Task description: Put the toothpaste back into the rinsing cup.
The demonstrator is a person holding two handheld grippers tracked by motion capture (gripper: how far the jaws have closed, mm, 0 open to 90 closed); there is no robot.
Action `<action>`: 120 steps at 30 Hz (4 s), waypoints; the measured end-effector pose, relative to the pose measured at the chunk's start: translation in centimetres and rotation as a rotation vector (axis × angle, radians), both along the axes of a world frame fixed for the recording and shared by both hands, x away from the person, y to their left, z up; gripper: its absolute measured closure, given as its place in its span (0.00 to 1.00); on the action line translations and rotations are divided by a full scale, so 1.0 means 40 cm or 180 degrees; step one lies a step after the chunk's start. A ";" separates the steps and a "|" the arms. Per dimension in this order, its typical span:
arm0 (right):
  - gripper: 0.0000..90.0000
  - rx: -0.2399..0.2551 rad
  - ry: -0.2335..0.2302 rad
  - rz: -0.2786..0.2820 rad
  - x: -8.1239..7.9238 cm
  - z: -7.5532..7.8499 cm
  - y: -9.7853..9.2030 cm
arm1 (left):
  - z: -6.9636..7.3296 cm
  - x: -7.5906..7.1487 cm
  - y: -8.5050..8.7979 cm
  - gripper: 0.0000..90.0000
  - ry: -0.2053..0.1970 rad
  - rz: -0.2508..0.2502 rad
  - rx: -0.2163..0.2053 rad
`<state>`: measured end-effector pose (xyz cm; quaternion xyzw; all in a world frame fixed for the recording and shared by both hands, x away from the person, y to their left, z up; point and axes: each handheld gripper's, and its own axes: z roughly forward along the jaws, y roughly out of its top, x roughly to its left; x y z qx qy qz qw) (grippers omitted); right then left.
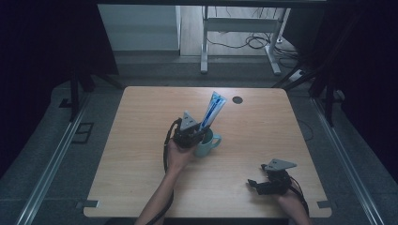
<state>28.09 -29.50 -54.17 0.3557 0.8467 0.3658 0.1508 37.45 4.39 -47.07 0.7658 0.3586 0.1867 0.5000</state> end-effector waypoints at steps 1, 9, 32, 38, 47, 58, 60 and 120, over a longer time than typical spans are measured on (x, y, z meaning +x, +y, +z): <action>0.16 0.0001 -0.0001 0.0000 0.000 0.000 0.000 | -0.005 0.000 -0.002 0.80 0.0013 -0.0001 0.0019; 0.16 0.0001 -0.0001 0.0001 0.000 0.000 0.000 | -0.012 -0.001 -0.001 0.78 0.0048 -0.0021 0.0028; 0.16 0.0000 -0.0004 0.0001 0.000 0.000 0.000 | -0.015 -0.022 0.015 0.70 0.0320 -0.0119 0.0310; 0.16 0.0001 -0.0003 0.0001 0.000 0.000 0.000 | -0.009 -0.027 0.026 0.63 0.0305 -0.0106 0.0255; 0.16 0.0001 -0.0004 0.0001 0.000 0.000 0.000 | 0.002 -0.032 0.036 0.41 0.0367 -0.0149 0.0207; 0.16 -0.0004 -0.0008 0.0003 0.000 0.000 0.000 | 0.018 -0.048 0.020 0.21 0.0303 -0.0203 0.0393; 0.16 -0.0004 -0.0008 0.0003 0.000 0.000 0.000 | 0.020 -0.049 0.019 0.19 0.0301 -0.0204 0.0398; 0.16 -0.0006 -0.0006 -0.0001 0.000 0.000 0.001 | 0.049 -0.161 0.098 0.11 0.0364 -0.0268 0.0461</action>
